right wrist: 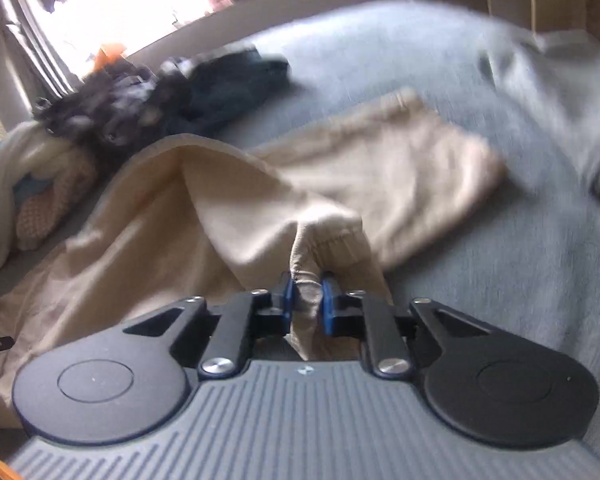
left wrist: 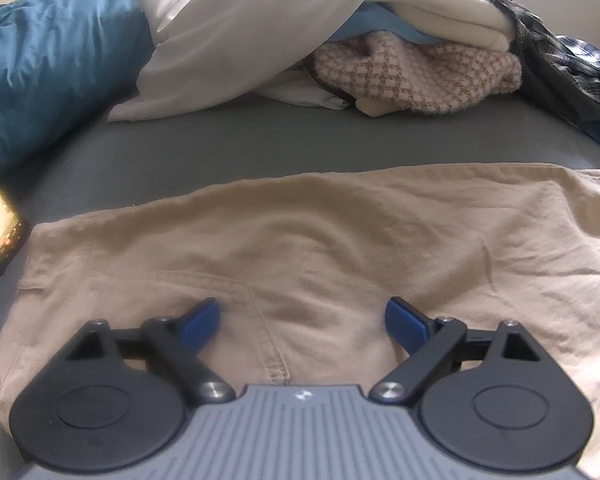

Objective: Fold clothes

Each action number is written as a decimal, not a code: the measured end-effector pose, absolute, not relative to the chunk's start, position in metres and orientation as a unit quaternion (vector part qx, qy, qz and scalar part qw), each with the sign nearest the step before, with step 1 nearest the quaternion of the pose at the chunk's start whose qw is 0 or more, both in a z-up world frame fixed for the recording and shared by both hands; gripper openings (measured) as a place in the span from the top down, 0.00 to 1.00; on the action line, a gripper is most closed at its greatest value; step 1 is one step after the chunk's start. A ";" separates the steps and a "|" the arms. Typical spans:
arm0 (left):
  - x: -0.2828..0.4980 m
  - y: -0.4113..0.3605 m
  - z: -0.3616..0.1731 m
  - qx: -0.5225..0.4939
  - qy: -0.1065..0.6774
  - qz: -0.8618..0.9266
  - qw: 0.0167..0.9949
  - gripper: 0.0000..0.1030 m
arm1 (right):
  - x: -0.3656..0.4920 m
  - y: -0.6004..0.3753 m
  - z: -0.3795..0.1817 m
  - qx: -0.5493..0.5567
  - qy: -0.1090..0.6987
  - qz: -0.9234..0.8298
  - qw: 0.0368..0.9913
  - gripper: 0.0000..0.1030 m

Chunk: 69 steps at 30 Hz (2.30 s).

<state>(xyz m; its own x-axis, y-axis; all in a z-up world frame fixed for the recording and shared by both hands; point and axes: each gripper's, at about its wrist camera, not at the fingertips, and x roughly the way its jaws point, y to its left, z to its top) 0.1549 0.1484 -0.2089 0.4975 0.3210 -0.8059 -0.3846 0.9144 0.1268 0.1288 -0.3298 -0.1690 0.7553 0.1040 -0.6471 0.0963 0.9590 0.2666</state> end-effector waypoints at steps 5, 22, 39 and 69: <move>0.156 0.151 -0.208 -0.034 0.460 0.198 0.865 0.12 | 0.132 -0.340 -0.087 0.097 0.261 0.014 0.960 0.92; 0.162 0.156 -0.209 -0.030 0.466 0.183 0.865 0.10 | 0.181 -0.407 -0.018 0.077 0.315 -0.014 0.946 0.93; 0.168 0.159 -0.213 -0.014 0.475 0.167 0.864 0.06 | 0.273 -0.478 -0.166 0.234 0.423 -0.041 0.875 0.70; 0.168 0.162 -0.214 -0.007 0.479 0.157 0.864 0.05 | 0.310 -0.166 -0.143 -0.078 0.416 0.354 0.834 0.64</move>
